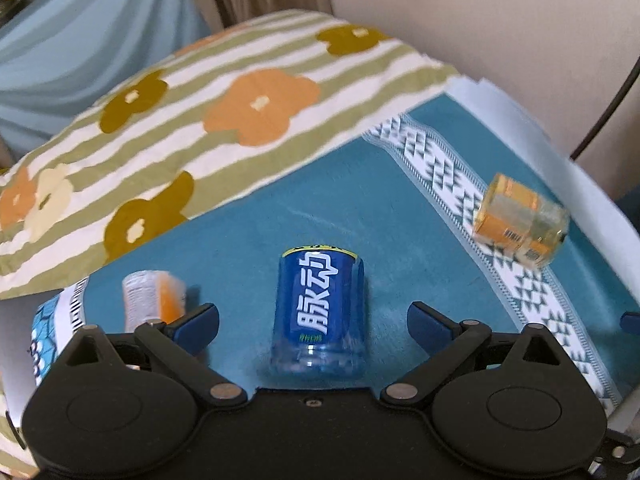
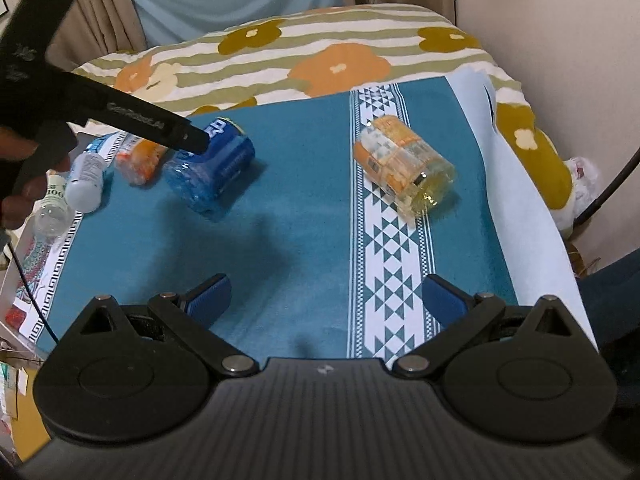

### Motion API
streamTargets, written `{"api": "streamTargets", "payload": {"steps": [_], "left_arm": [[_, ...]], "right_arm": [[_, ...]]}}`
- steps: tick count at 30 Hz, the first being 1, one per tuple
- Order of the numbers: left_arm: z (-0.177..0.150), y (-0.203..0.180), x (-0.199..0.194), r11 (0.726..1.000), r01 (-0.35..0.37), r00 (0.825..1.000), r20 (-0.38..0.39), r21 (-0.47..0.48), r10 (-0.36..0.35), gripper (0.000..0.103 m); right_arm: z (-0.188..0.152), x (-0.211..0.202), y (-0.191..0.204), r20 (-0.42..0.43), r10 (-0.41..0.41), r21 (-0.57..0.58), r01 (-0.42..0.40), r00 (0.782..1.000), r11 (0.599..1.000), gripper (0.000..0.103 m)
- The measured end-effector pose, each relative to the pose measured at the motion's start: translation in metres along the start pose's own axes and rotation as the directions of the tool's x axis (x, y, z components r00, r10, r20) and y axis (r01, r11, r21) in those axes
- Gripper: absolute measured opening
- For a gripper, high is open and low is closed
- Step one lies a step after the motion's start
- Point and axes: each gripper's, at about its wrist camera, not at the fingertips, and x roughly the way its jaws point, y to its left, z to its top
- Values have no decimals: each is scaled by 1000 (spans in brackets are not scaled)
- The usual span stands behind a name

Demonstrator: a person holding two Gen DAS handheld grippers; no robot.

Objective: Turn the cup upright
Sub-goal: 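Move the left tool to the lying blue cup and close on it, then lift the blue cup with the left tool and rotate it upright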

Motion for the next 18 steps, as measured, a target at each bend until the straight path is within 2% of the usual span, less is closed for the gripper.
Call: {"api": "streamTargets", "payload": {"steps": [9, 14, 17, 18], "left_arm": [[10, 2, 46, 999, 22, 994, -105, 25, -19, 88], [12, 3, 56, 999, 31, 991, -130, 17, -28, 86], [12, 1, 61, 999, 35, 988, -153, 27, -31, 69], [11, 1, 62, 999, 36, 987, -157, 25, -32, 69]], "right_arm": [[0, 21, -11, -27, 33, 35, -32, 999, 999, 103], [2, 29, -12, -35, 40, 35, -38, 999, 999, 103], [3, 31, -12, -34, 39, 33, -37, 999, 999, 103], [3, 31, -12, -35, 40, 34, -39, 999, 999, 103]]}}
